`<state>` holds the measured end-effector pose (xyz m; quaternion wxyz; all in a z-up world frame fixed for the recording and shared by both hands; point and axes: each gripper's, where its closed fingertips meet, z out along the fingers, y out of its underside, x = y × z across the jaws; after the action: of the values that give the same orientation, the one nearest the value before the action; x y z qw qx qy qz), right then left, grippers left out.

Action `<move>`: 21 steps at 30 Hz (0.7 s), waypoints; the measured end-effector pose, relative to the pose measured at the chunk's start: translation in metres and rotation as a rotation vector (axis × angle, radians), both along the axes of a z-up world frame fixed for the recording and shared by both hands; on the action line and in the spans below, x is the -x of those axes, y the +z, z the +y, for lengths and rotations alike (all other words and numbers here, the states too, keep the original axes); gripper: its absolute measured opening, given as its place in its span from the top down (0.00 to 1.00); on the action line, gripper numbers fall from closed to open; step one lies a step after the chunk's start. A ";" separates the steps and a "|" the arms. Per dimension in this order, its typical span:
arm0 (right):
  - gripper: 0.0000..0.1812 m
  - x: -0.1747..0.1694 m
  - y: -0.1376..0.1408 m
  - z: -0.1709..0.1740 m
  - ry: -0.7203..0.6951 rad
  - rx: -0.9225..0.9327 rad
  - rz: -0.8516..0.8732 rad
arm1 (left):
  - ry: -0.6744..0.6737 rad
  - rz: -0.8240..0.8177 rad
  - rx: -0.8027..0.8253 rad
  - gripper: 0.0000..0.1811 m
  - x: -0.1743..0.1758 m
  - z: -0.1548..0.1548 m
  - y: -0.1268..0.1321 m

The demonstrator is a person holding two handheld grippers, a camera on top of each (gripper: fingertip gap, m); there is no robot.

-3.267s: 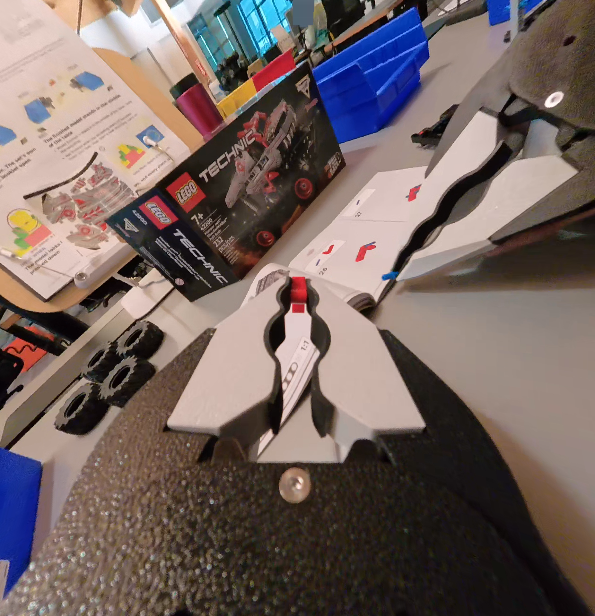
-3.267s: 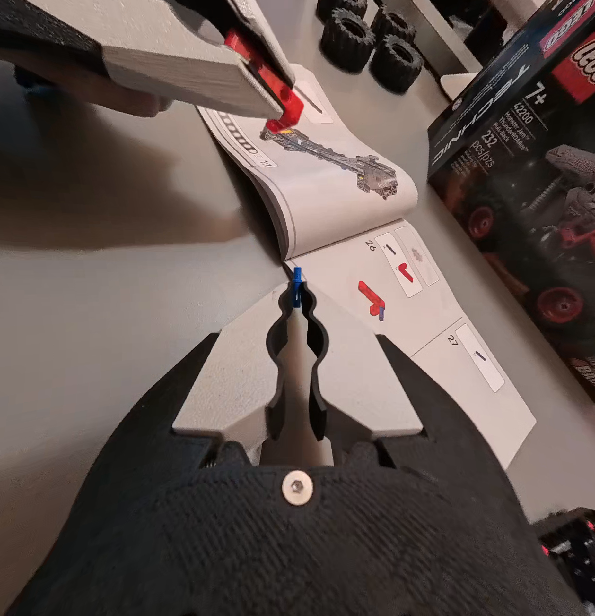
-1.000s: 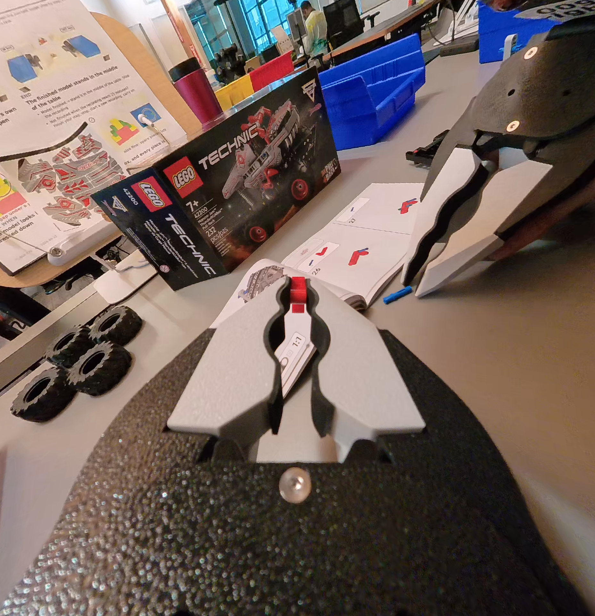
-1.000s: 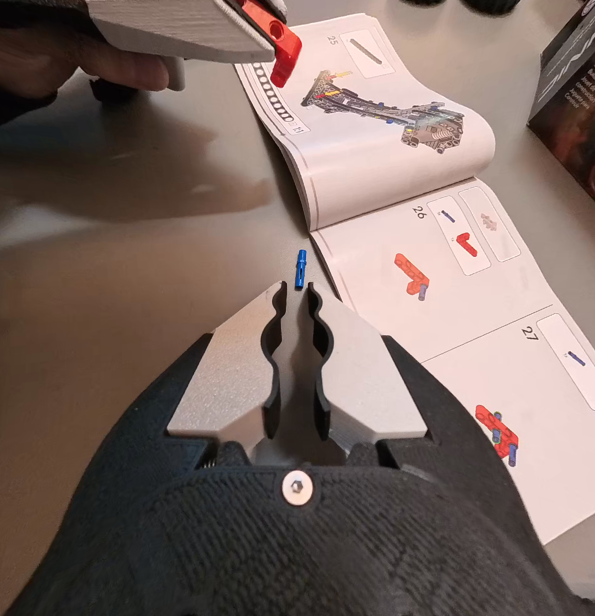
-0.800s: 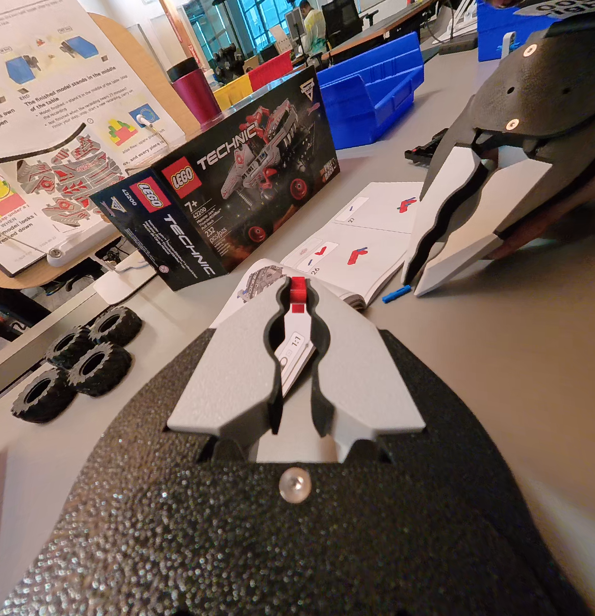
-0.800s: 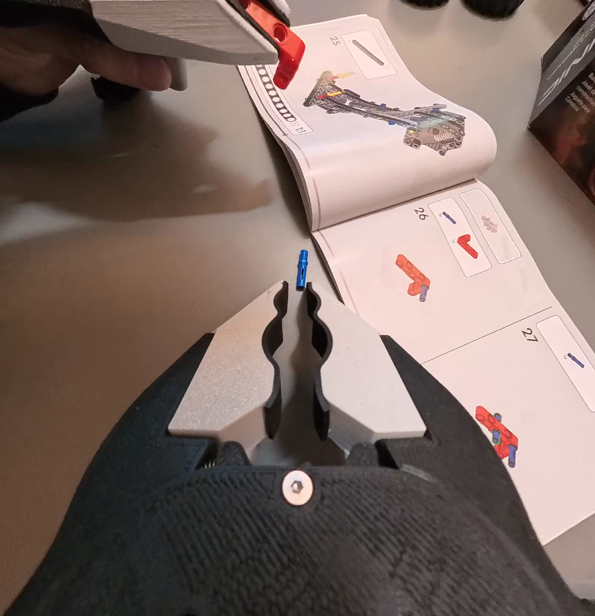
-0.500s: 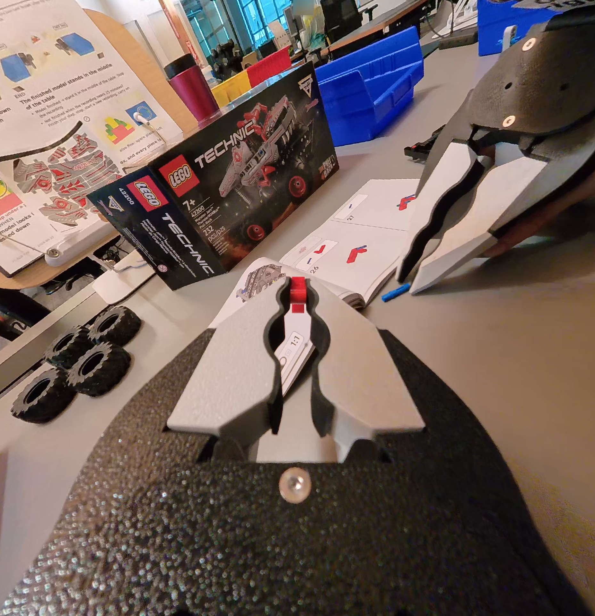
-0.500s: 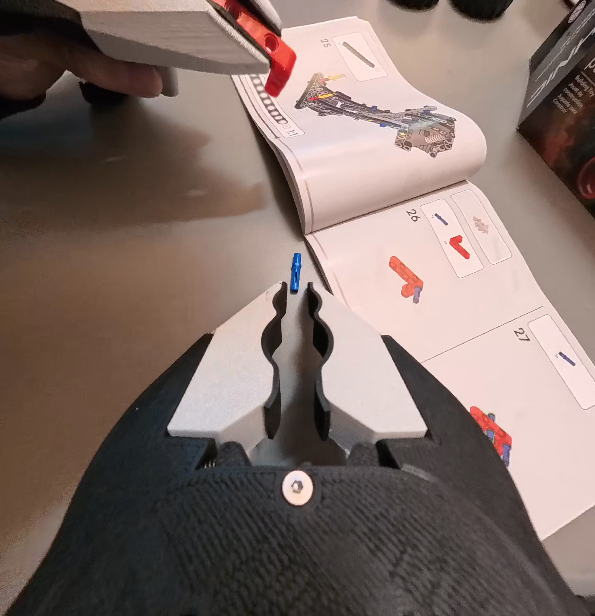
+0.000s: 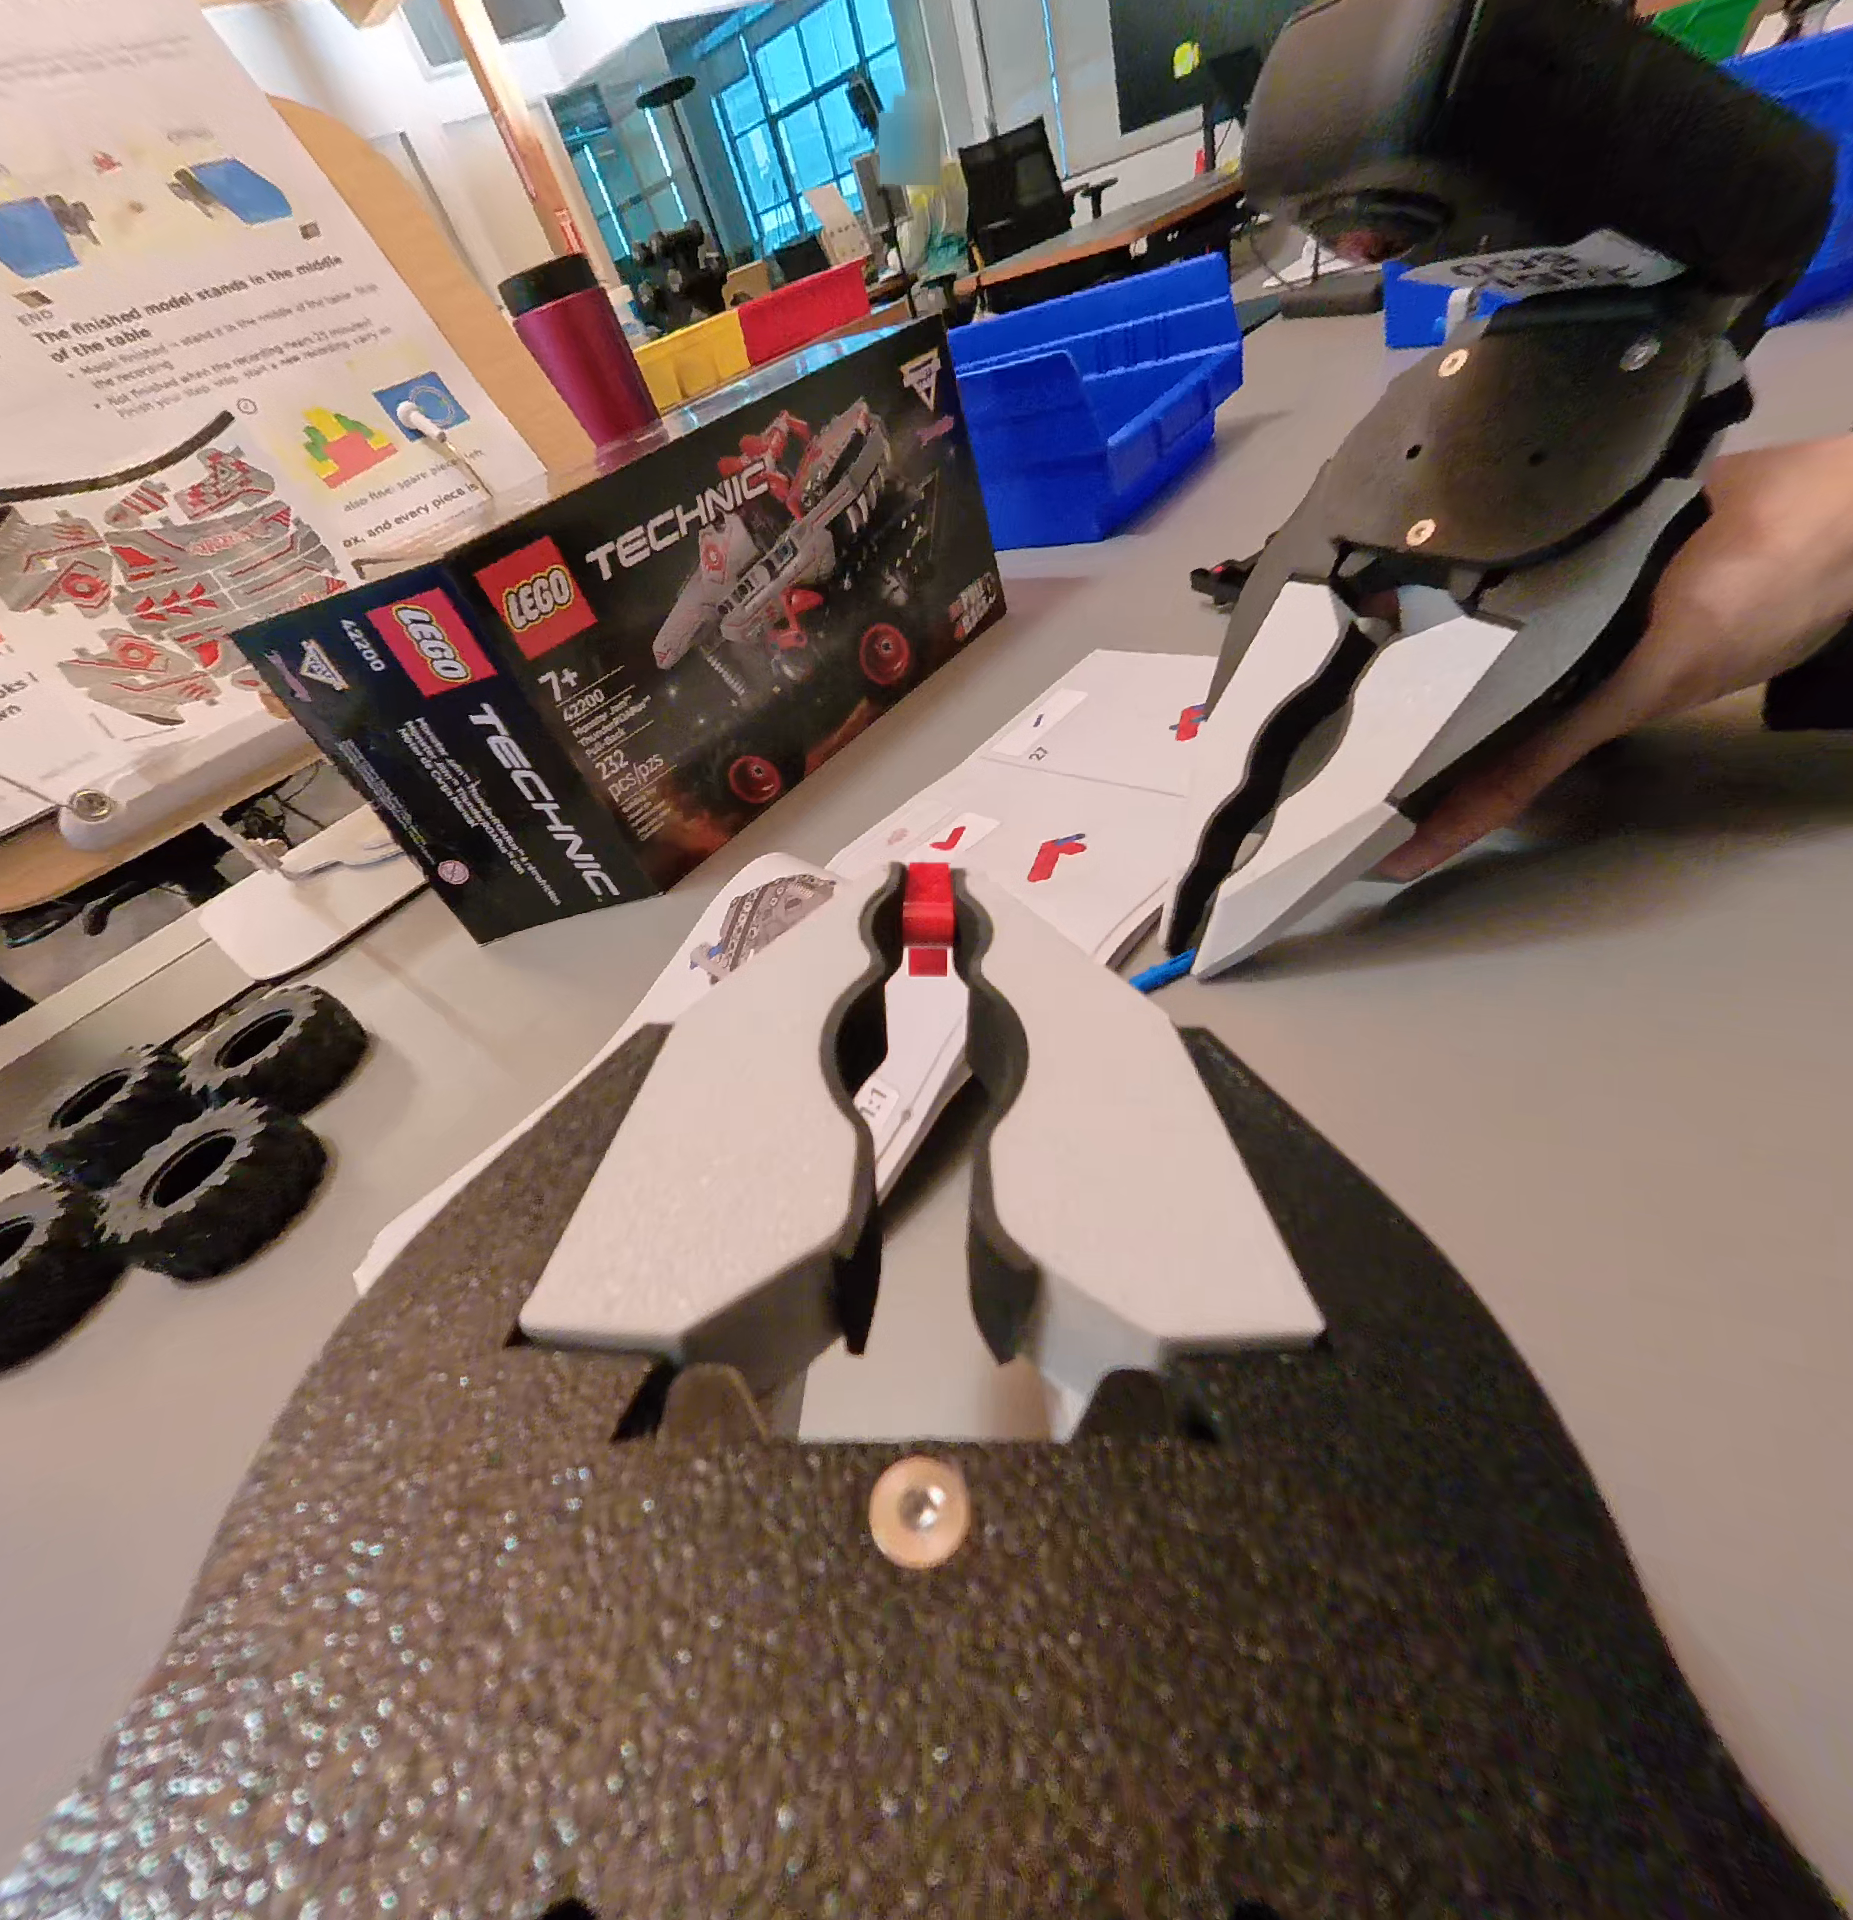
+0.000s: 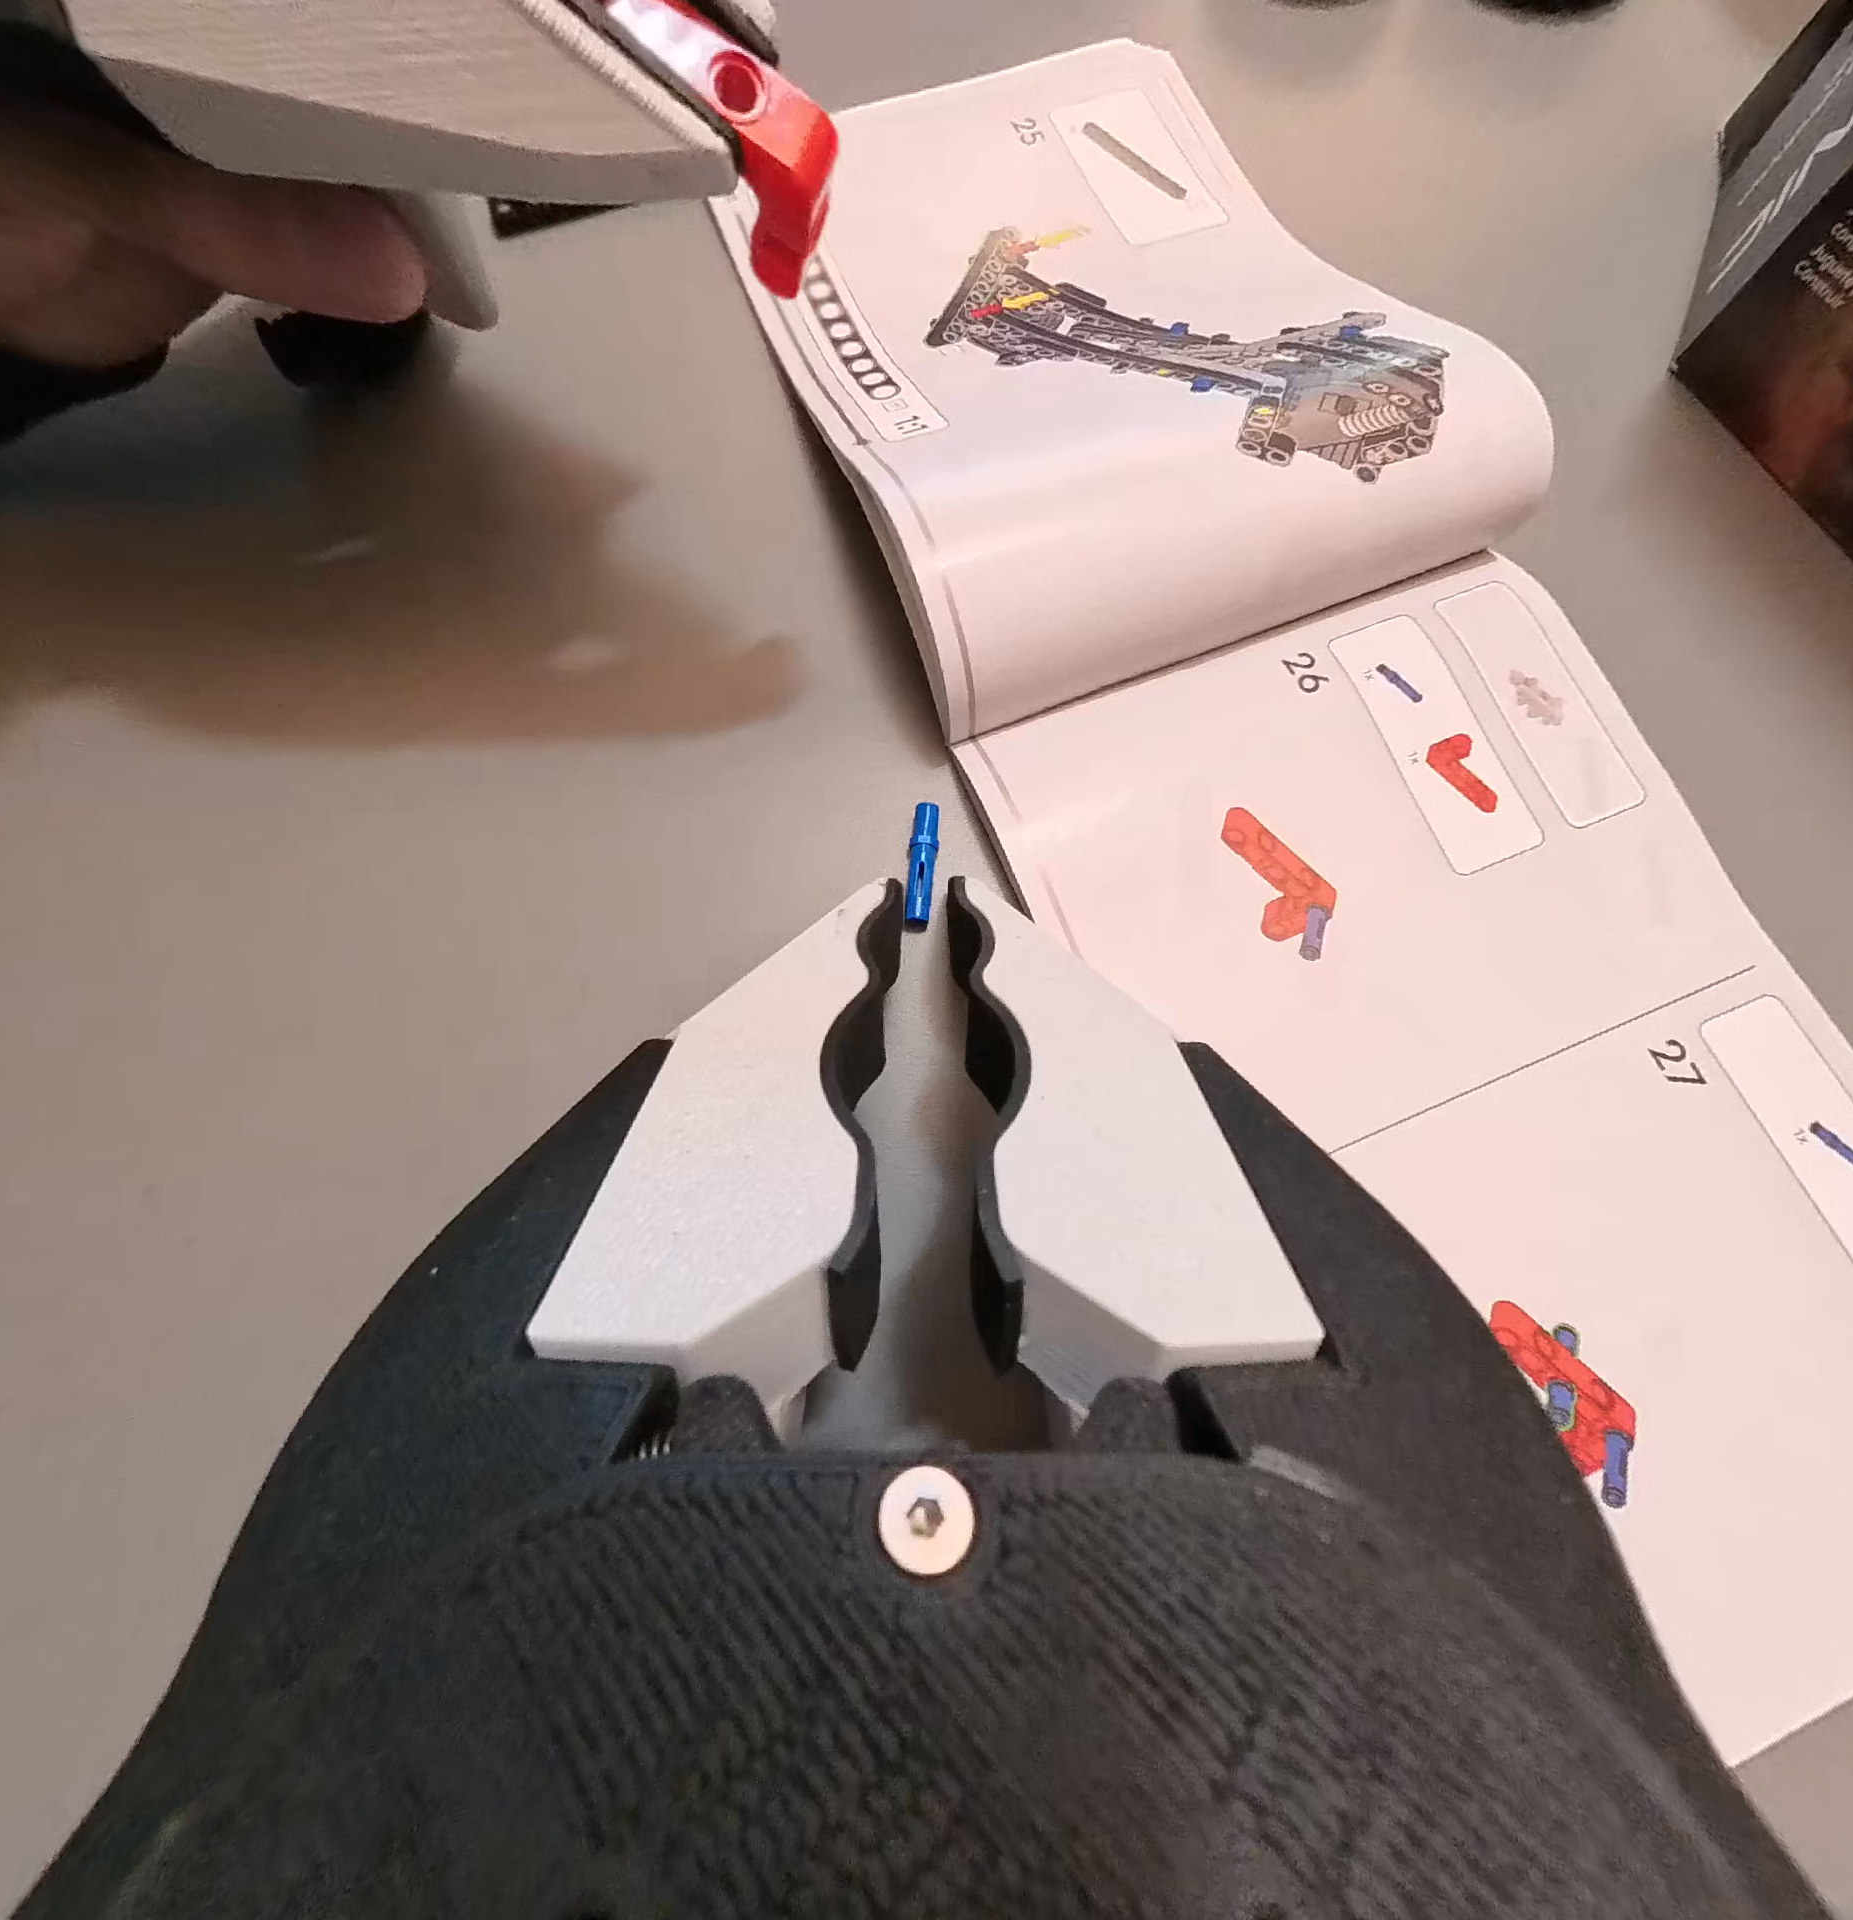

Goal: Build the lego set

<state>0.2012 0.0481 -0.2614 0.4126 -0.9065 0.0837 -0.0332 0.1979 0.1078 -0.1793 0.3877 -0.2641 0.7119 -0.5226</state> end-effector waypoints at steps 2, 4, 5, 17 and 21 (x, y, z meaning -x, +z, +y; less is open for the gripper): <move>0.96 0.000 0.000 0.000 0.000 0.003 -0.018 | -0.007 -0.013 -0.007 0.98 0.002 -0.001 0.002; 0.96 0.000 0.000 0.000 0.001 0.008 -0.041 | -0.020 -0.034 -0.018 0.97 0.005 -0.004 0.005; 0.96 0.000 0.000 0.000 0.002 0.009 -0.050 | -0.024 -0.040 -0.030 0.97 0.006 -0.005 0.005; 0.98 0.001 0.000 0.001 0.012 0.009 -0.048 | -0.049 -0.053 -0.022 0.97 0.009 -0.007 0.009; 0.98 0.001 0.000 0.001 0.014 0.009 -0.047 | -0.054 -0.050 -0.010 0.97 0.009 -0.008 0.009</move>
<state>0.2003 0.0492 -0.2614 0.4107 -0.9078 0.0675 -0.0520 0.1887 0.0995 -0.1699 0.3925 -0.2295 0.7114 -0.5359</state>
